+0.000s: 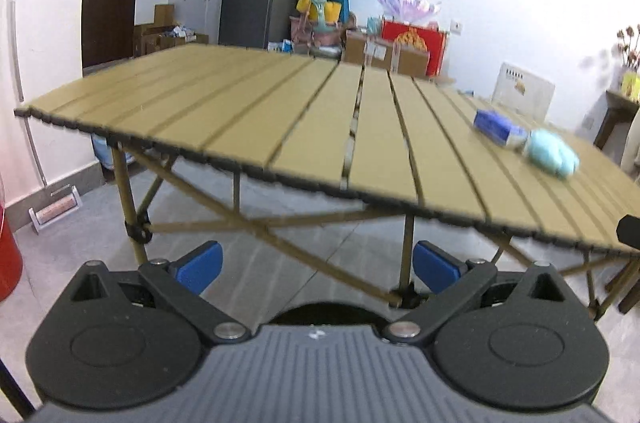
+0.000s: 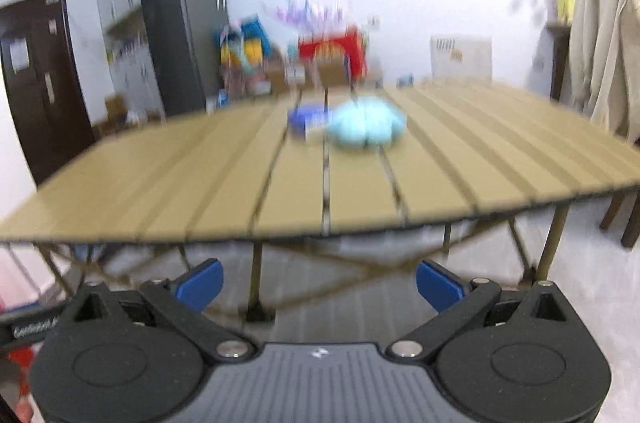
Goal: Collect trash
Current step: 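Raise both tools back over the table toward the blue monster plush, then close right gripper on the light blue monster plush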
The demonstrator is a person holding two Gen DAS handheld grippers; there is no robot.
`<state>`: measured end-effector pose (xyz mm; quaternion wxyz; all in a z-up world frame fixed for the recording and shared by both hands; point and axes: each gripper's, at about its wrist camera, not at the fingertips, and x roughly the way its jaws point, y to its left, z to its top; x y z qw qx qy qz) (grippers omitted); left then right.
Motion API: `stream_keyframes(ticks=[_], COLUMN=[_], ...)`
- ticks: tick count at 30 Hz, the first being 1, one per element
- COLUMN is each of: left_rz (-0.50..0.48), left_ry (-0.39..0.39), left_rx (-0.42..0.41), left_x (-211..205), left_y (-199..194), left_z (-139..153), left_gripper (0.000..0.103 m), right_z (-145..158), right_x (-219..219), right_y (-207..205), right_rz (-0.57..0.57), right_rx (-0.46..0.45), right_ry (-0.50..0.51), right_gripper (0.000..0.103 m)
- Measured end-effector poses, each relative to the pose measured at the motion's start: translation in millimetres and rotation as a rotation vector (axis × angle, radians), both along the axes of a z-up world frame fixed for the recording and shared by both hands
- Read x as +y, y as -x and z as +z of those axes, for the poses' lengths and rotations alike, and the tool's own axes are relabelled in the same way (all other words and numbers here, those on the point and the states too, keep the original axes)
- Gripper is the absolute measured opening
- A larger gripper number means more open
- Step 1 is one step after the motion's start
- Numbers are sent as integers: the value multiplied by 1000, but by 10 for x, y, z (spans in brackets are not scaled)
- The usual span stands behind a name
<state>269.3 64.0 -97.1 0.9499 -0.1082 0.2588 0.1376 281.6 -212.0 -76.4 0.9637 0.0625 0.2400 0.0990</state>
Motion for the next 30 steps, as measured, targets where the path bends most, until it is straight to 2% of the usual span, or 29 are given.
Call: stream_keyframes(ticks=[5,11,14,20,23,30], left_rz=[3,-23,-36,-85,-106,-155], left_ry=[-14,-45,-47,2,-7,-15], left_rx=[-70,-121,-137,-134,-141,-105], left_x=[80,38,5,-139,-246,-417], left_y=[-112,-362,-522,-1006,-1218,-1671], left_z=[334,607,702,818,867,804], left_gripper=[103,103,103,103,103,103], right_z=[256,383,383,293,217,55], right_x=[-33,-77,-121,-242,-307,-395], right_y=[-189,-585,-817,-1327,-1565,-2104], right_rz=[6,-9,-25,-61,-69,-109], right_rx=[-67,-89,-97,-71,-53,14], right_ry=[20,49,62,80,75,70], right_gripper=[103,103,103,103,103,103])
